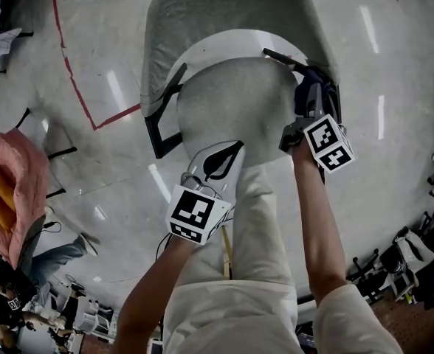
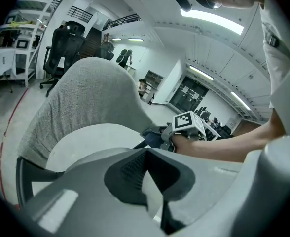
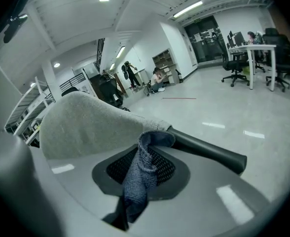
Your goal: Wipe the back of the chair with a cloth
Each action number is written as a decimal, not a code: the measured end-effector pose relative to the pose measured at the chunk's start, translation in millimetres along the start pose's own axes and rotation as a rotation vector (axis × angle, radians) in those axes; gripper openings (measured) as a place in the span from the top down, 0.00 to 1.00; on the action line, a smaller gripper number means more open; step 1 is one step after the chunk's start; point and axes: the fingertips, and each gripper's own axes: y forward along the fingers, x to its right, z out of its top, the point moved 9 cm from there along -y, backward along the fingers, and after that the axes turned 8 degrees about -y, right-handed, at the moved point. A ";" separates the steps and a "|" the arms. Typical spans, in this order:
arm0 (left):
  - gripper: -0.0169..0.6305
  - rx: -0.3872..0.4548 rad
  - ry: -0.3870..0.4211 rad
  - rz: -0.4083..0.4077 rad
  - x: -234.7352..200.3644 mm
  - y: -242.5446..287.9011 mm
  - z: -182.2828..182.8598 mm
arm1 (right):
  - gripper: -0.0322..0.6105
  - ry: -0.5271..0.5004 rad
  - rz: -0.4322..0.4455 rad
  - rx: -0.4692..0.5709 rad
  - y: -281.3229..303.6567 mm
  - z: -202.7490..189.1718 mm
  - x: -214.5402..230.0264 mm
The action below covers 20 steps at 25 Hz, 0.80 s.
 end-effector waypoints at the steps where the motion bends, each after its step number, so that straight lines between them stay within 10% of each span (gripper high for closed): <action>1: 0.97 -0.001 -0.002 0.001 -0.4 1.5 0.9 | 0.84 -0.003 -0.001 0.002 3.0 2.1 -0.6; 20: 0.97 0.019 -0.048 0.041 -15.9 27.1 24.6 | 0.84 -0.091 0.035 -0.012 47.9 25.0 -20.4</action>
